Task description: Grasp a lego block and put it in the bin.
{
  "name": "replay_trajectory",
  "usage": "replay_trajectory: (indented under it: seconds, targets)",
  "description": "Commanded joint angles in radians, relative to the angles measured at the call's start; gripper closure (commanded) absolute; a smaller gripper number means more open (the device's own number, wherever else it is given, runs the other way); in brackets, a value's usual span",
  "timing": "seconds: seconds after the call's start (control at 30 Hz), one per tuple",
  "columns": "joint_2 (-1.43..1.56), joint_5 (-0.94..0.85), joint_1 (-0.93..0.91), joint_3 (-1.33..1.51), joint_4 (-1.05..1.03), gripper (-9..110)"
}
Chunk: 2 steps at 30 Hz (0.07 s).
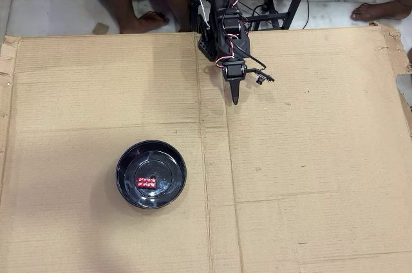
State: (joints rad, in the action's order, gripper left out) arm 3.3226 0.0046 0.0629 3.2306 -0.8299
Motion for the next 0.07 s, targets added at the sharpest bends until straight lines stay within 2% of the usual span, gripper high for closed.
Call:
replay_trajectory:
  seconds: [0.0,0.03]
  targets:
    - [0.008,-0.002,-0.002,0.015,-0.003,101]
    - [0.008,-0.002,-0.002,0.015,-0.003,101]
